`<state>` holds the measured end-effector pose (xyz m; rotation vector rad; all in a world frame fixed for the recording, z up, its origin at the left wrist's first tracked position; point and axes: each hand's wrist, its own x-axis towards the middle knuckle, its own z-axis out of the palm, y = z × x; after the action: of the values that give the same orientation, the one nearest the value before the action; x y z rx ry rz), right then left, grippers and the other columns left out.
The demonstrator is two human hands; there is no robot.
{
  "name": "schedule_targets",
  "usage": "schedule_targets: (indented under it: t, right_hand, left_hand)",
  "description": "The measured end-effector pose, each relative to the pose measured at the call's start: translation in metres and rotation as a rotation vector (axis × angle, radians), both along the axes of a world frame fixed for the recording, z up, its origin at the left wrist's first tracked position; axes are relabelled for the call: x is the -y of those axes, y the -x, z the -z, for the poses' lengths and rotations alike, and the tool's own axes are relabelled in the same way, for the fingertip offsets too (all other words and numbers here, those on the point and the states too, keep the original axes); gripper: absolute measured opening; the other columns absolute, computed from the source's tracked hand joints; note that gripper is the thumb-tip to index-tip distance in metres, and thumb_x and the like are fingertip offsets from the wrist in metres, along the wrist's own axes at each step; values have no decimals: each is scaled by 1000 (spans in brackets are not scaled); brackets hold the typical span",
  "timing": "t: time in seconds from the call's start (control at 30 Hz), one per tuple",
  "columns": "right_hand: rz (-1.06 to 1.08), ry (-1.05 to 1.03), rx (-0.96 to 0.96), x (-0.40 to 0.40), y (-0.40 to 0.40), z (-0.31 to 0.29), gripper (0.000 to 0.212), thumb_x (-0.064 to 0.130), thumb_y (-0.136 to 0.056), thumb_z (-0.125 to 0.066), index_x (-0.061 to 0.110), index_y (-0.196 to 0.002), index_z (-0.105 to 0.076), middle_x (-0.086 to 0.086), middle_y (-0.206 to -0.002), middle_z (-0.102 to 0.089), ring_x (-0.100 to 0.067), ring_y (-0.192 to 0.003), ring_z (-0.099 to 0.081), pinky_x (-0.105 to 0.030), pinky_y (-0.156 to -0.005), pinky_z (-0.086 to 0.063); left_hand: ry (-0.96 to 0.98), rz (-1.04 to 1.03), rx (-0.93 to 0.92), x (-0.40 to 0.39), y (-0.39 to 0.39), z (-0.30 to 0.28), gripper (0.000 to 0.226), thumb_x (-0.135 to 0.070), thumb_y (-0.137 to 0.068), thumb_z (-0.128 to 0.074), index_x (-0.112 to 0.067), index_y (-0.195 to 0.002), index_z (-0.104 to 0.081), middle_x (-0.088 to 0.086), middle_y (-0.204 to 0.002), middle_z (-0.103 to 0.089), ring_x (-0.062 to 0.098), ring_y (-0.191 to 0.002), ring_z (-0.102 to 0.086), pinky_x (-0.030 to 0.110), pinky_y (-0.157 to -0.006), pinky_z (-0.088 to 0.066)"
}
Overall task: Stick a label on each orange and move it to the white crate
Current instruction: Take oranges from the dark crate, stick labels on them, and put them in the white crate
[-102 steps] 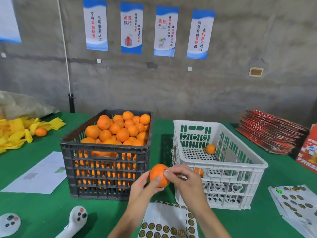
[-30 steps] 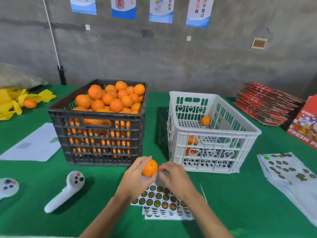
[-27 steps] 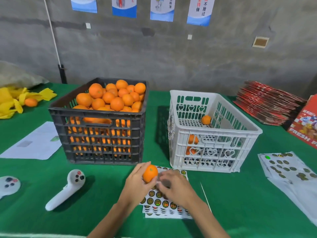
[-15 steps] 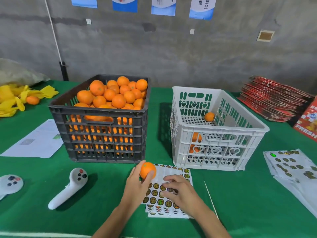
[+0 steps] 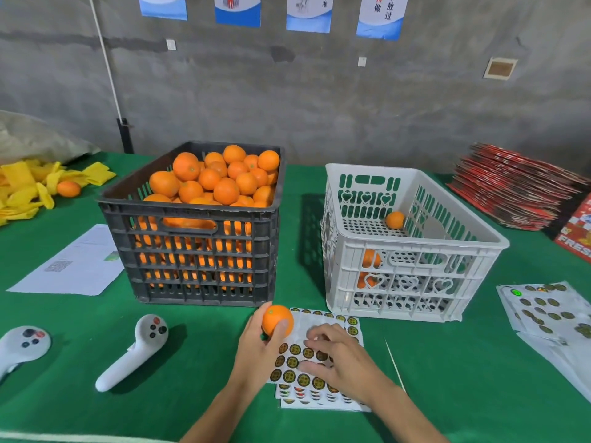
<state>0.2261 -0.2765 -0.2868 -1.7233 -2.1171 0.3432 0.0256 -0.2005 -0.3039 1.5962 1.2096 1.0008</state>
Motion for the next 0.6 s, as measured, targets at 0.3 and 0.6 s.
schedule_targets:
  t: [0.3,0.6]
  right_hand:
    - [270,49,-226,-8,5,3,28,58,-82,-76,52,-109,-72,27,-152,-41,-4,-143,-24,-36,-124,-11]
    - [232,-66,-257,-6,12,-3,6,43,-89,-75,42,-94,-76,32,-119,-63,11,-119,-47,-36,-116,-28]
  left_hand:
    - [21,-12,50,3,1,-2,57,-42,-99,-66,-34,-152,-44,-9,-139,-56,11,-125,-59,28,-101,-49]
    - [33,-9,51,1,-1,-3,58,-42,-99,-66,-32,-151,-43,-5,-140,-55,12,-124,-60,37,-104,-54]
